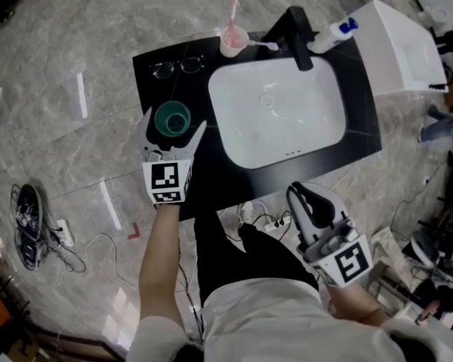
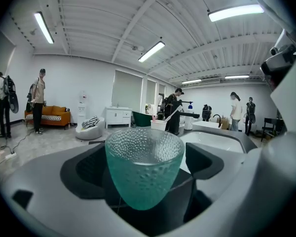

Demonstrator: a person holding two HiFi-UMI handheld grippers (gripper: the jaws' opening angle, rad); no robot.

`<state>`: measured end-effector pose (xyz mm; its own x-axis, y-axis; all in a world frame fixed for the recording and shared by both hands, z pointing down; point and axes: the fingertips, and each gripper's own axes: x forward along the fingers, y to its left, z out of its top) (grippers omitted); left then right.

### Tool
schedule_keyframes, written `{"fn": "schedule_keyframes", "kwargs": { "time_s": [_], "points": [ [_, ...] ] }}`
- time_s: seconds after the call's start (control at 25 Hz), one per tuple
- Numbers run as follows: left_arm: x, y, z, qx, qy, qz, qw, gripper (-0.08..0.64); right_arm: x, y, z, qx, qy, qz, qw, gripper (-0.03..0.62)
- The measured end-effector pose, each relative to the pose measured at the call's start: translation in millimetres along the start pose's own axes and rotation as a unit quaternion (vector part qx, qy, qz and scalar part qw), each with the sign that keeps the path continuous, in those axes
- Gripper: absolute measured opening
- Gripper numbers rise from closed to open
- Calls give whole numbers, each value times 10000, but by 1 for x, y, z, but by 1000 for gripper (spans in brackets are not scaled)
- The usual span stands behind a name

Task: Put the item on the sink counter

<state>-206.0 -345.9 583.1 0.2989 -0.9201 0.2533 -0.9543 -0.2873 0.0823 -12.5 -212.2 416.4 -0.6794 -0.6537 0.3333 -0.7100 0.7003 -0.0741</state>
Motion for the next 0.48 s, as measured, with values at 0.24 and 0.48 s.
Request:
{"fn": "schedule_keyframes", "kwargs": {
  "time_s": [0.24,0.48],
  "points": [
    [-7,-2,9,3,-38,144,9999,488,-8,-2,7,-47,-97,76,9999,49],
    [-14,-2,12,96,7,329,9994,488,-21,-7,12,-82,-178,95,9998,49]
  ]
}}
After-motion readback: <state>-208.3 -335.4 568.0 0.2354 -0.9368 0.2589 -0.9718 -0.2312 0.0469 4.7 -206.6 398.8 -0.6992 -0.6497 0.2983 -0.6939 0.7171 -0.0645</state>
